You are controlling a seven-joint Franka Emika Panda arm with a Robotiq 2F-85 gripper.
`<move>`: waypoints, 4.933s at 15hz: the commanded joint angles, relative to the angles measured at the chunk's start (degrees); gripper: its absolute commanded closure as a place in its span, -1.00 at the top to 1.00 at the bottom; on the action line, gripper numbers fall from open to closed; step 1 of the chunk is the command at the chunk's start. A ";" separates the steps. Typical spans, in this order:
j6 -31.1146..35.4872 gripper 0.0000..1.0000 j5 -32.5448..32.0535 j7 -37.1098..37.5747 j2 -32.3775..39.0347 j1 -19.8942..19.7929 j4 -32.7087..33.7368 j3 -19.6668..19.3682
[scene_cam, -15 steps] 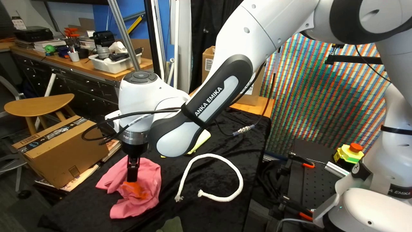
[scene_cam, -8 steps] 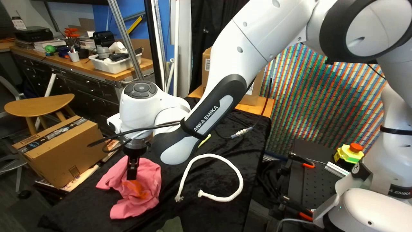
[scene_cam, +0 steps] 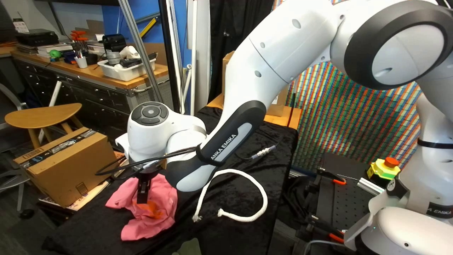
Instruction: Put all the objects together on the right side of the table
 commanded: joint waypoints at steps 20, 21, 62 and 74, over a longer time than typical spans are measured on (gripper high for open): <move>-2.45 1.00 -10.06 11.36 8.58 8.48 10.52 -12.55; -2.11 1.00 -11.84 14.03 9.45 10.01 11.14 -14.95; -2.48 -0.81 -39.56 60.64 -8.03 27.19 -12.73 -39.94; -25.84 -0.81 -60.47 82.42 -24.87 0.04 -26.74 -15.97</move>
